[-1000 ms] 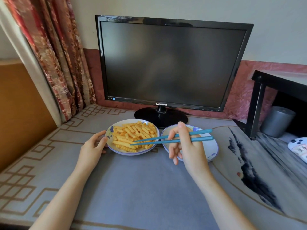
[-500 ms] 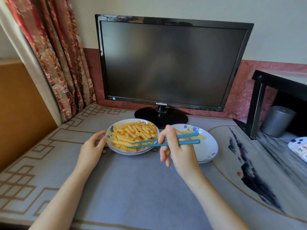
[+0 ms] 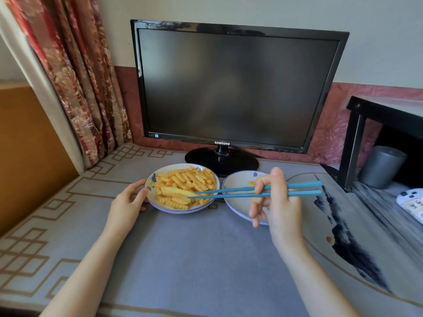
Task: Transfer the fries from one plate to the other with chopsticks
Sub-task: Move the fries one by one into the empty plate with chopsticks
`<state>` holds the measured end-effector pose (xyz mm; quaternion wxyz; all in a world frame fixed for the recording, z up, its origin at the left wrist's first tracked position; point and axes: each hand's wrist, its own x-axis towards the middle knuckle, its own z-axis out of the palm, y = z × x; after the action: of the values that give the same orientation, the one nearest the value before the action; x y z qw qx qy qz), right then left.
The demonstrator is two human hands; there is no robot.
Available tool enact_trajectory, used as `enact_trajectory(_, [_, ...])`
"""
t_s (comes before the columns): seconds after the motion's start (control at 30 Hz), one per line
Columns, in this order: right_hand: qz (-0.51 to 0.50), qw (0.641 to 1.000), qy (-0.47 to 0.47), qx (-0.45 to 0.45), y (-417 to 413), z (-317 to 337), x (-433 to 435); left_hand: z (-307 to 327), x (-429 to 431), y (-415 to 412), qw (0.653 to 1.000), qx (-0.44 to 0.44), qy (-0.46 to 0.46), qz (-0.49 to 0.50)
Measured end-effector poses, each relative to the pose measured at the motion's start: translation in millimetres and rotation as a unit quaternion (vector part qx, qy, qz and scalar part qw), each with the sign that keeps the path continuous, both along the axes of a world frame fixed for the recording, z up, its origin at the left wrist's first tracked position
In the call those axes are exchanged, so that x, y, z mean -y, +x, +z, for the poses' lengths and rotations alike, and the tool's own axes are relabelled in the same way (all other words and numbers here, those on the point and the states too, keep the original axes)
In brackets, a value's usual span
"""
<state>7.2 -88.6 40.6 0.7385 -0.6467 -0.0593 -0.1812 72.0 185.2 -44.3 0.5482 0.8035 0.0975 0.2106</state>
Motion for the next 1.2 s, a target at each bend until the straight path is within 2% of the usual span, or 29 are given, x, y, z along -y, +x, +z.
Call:
enact_trajectory(0.3, [-0.178, 0.984, 0.012, 0.025, 7, 8, 72, -3, -2, 3, 1.000, 0.002, 0.006, 0.000])
enact_trajectory(0.47, [-0.212, 0.977, -0.028, 0.019, 11, -4, 91, -3, -2, 3, 1.000, 0.004, 0.005, -0.001])
enact_trajectory(0.67, [-0.199, 0.978, -0.068, -0.003, 11, -11, 94, -4, -3, 3, 1.000, 0.007, 0.005, -0.004])
enact_trajectory(0.8, [-0.181, 0.982, -0.054, 0.014, 9, -2, 82, -5, -3, 4, 1.000, 0.005, 0.004, -0.004])
enact_trajectory(1.0, [-0.096, 0.995, -0.030, 0.020, 12, 1, 40, -5, -4, 4, 1.000, 0.004, 0.003, -0.007])
enact_trajectory(1.2, [-0.031, 0.998, -0.046, 0.003, 19, 2, 6, -4, -3, 3, 1.000, 0.006, -0.001, -0.006])
